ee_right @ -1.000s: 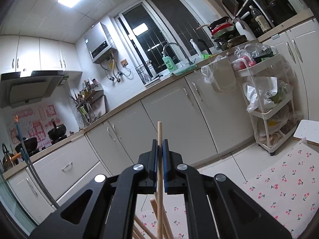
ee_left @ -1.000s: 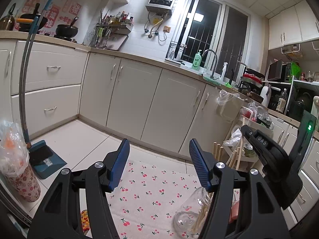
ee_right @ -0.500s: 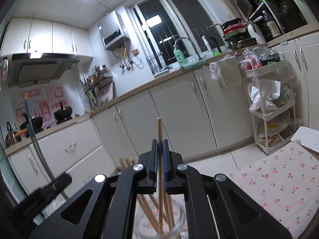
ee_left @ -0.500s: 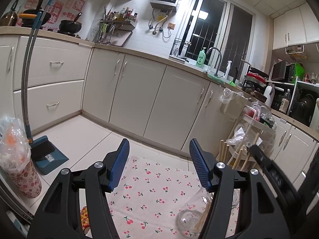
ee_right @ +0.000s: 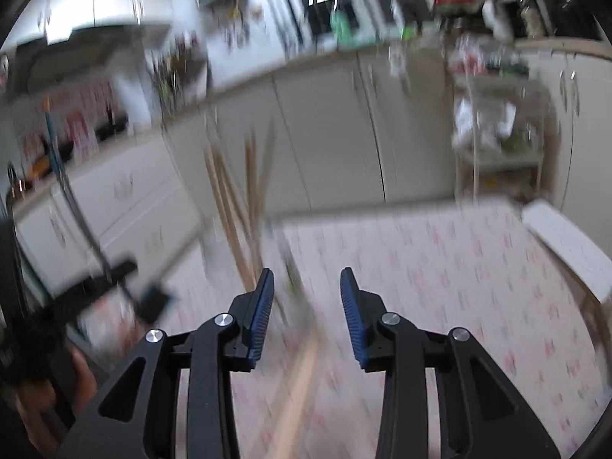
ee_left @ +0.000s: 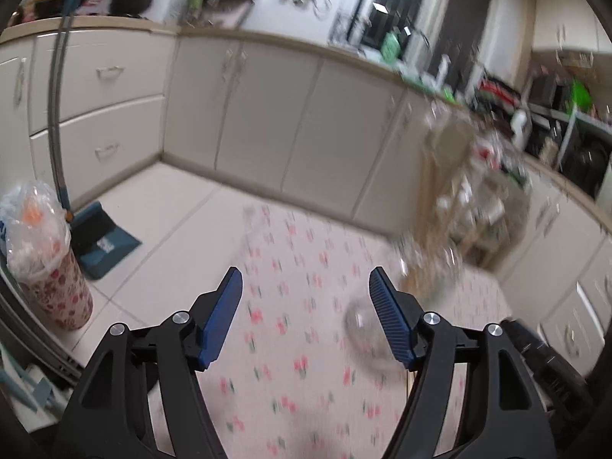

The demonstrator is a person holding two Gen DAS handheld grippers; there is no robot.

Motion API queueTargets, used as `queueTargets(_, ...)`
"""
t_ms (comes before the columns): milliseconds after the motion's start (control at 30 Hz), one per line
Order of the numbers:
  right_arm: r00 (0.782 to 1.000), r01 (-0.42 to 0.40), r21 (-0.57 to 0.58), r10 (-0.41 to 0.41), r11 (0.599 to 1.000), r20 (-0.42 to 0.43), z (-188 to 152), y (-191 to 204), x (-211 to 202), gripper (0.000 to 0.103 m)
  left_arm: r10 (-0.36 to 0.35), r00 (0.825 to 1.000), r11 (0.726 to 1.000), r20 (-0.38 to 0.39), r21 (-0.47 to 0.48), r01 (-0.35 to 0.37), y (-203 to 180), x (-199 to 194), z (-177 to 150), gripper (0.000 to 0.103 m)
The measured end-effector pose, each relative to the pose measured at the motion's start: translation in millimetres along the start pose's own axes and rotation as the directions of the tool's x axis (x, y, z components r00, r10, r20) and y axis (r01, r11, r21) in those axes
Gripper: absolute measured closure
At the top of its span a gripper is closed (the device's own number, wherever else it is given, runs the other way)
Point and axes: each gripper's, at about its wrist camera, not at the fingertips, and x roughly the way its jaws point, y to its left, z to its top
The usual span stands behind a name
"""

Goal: Organize utensils
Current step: 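Close the left tool on a wooden stick while the right tool grasps another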

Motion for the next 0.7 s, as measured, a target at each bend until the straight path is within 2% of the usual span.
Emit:
queueTargets(100, 0.994, -0.006, -0.004, 0.006, 1.000, -0.112, -22, -3, 11, 0.067, -0.009, 0.997, 0.999, -0.081, 0.042, 0.013, -12, 1, -22, 0.037)
queueTargets(233, 0.990, -0.001, -0.029, -0.004, 1.000, -0.143, -29, 5, 21, 0.067, -0.001, 0.988, 0.998, -0.153, 0.062, 0.010, -20, -2, -45, 0.037)
queueTargets(333, 0.983, 0.006, -0.040, -0.013, 0.999, -0.182, -29, 10, 33, 0.067, 0.008, 0.984, 0.998, -0.180, 0.069, 0.004, -22, -6, -54, 0.036)
queueTargets(433, 0.968, 0.044, -0.086, -0.064, 0.995, -0.243, -28, 15, 49, 0.067, 0.021, 0.979, 0.997, -0.201, 0.077, -0.005, -23, -7, -58, 0.035)
queueTargets(533, 0.962, 0.068, -0.147, -0.104, 0.987, -0.252, -29, 19, 51, 0.069, 0.025, 0.976, 0.997, -0.214, 0.074, -0.009, -23, -6, -58, 0.034)
queueTargets(633, 0.957, 0.085, -0.186, -0.133, 0.979, -0.259, -33, 16, 47, 0.078, 0.020, 0.974, 0.996, -0.225, 0.085, -0.001, -29, -5, -58, 0.034)
queueTargets(700, 0.955, 0.070, -0.168, -0.115, 0.983, -0.274, -33, 7, 42, 0.087, 0.015, 0.972, 0.995, -0.234, 0.104, 0.009, -35, -4, -60, 0.033)
